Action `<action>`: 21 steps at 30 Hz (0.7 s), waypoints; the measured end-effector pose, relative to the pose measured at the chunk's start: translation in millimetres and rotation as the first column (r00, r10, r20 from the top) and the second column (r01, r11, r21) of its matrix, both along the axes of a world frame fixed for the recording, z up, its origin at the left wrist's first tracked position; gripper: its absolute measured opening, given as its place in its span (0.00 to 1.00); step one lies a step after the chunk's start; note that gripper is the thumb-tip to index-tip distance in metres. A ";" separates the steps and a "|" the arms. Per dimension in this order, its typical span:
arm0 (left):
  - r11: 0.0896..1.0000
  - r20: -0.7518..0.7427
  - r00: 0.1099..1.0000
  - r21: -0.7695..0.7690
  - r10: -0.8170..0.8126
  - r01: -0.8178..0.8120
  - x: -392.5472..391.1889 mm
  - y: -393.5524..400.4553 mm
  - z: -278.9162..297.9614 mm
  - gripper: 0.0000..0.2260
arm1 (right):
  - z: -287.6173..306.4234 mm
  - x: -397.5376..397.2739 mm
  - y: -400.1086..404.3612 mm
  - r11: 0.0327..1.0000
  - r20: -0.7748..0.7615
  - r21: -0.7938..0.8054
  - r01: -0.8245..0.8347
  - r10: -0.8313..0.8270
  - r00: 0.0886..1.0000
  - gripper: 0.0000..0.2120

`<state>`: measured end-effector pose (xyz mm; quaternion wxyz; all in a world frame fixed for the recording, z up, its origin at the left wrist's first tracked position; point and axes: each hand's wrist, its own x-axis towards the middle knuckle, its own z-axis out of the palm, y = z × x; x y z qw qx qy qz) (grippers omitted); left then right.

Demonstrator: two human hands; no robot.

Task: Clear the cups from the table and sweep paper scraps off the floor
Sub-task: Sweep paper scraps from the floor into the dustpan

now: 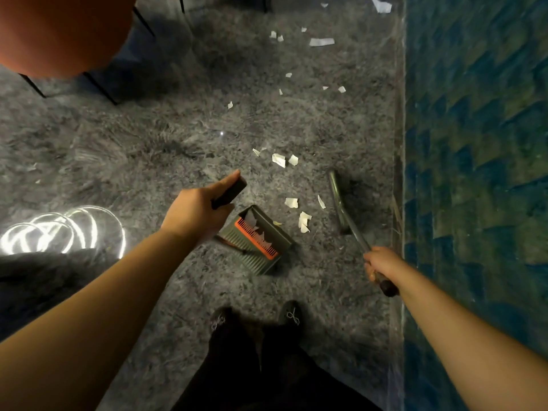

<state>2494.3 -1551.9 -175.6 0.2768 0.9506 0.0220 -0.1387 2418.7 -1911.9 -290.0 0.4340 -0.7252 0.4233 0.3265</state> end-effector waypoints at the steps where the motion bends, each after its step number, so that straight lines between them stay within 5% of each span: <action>1: 1.000 -0.003 1.000 -0.002 -0.013 0.013 9.1 -4.2 -1.1 0.30 | -3.8 5.3 3.1 1.000 -0.006 0.001 -0.011 0.011 1.000 0.10; 9: 0.983 -0.007 0.983 0.025 -0.184 0.184 73.5 -13.7 -0.2 0.28 | -9.4 29.6 58.1 0.989 -0.069 0.084 -0.121 0.127 0.989 0.06; 16: 0.952 -0.019 0.952 -0.026 -0.304 0.304 104.5 -3.2 2.3 0.29 | 14.6 15.9 116.6 0.929 -0.099 0.313 0.195 -0.172 0.980 0.19; 21: 0.925 -0.020 0.925 0.003 -0.379 0.379 115.0 6.3 3.2 0.30 | 29.9 10.5 141.2 0.883 -0.085 0.377 0.281 -0.270 0.959 0.15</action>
